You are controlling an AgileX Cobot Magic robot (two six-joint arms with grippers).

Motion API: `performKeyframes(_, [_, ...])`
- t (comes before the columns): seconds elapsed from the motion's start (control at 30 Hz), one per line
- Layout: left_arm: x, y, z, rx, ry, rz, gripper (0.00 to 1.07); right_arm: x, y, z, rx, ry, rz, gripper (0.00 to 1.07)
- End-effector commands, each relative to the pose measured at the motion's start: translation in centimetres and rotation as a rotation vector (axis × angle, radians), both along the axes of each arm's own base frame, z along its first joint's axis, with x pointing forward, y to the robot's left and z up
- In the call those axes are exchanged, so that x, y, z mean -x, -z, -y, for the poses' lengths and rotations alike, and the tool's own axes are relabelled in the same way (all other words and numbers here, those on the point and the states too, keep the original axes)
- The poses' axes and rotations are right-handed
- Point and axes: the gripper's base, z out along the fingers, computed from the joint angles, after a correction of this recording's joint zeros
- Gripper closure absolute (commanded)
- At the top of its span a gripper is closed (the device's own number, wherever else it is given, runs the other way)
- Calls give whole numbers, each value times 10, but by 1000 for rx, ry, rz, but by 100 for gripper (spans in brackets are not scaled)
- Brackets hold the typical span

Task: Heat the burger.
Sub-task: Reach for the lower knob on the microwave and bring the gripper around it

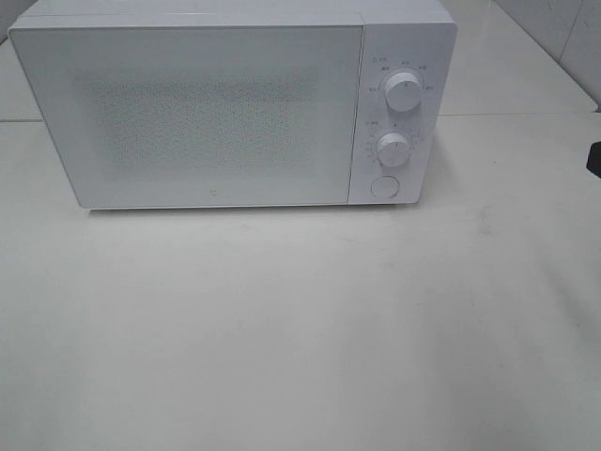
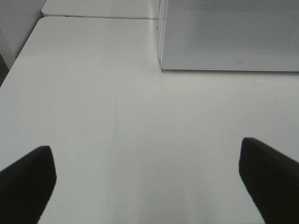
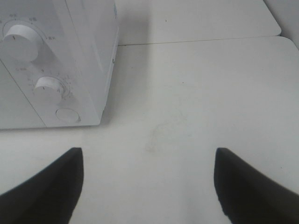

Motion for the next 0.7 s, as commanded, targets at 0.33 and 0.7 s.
performKeyframes(0.33, [3,1,1,6,-4,14,7,-3,21,1,-67,41,191,32])
performKeyframes(0.7, [3,1,1,6,-4,14,7,-15,46,-5,-48,19,155,32])
